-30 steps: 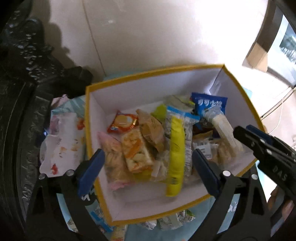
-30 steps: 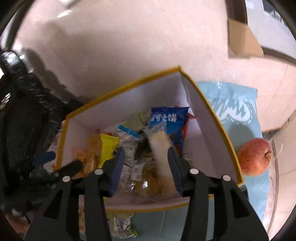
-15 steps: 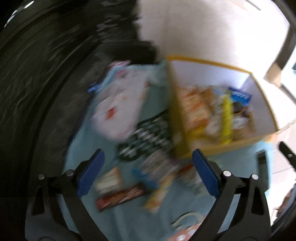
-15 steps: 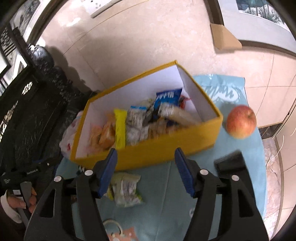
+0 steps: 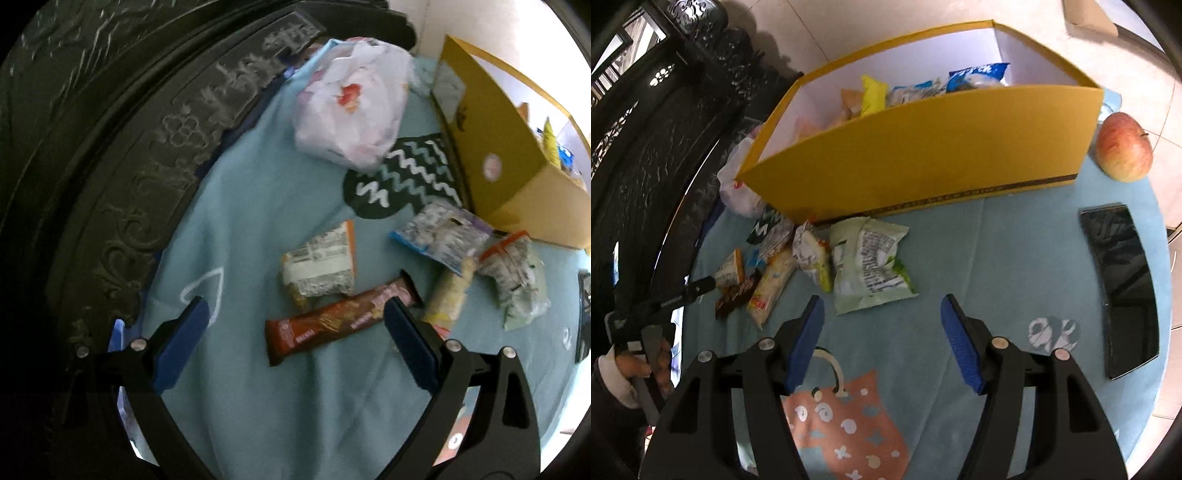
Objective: Organize snacks
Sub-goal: 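Grasp brown chocolate bar with right tool while left tool reaches toward white-labelled bag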
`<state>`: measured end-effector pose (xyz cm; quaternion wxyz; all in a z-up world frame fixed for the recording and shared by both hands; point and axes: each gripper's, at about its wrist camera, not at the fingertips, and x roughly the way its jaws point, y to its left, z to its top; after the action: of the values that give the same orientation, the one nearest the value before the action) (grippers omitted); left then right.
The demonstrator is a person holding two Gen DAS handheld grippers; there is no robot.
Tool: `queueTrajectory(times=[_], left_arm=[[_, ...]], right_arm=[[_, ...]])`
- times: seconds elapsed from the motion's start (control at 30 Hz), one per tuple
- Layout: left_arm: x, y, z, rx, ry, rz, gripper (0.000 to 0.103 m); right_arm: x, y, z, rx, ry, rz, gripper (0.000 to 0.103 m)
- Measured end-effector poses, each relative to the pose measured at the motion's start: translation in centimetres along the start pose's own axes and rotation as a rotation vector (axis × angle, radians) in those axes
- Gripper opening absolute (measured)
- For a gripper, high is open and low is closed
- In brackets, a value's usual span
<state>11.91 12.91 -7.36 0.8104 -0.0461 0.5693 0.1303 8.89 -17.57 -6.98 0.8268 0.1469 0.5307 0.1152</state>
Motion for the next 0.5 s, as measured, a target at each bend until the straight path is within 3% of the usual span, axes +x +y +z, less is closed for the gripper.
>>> queueTrajectory(times=[0.37,0.4,0.47,0.5], left_arm=[[4.3,0.1,1.7,-0.091,0.088,-0.039,0.096],[4.9,-0.1,1.9,-0.097,0.1,-0.05,0.091],[6.1,-0.2,2.1,-0.099,0.143,-0.072,0.058],[6.2,-0.2,2.1,-0.091,0.142,-0.065,0.052]], right_arm=[[2.1,1.5,-0.2,-0.042,0.068,0.024,0.067],[2.3,1.9,-0.2,-0.05,0.072,0.024,0.067],[2.5,2.8,-0.2,-0.085,0.07,0.026,0.067],[2.6,3.4,-0.3,-0.112,0.068,0.029,0.067]])
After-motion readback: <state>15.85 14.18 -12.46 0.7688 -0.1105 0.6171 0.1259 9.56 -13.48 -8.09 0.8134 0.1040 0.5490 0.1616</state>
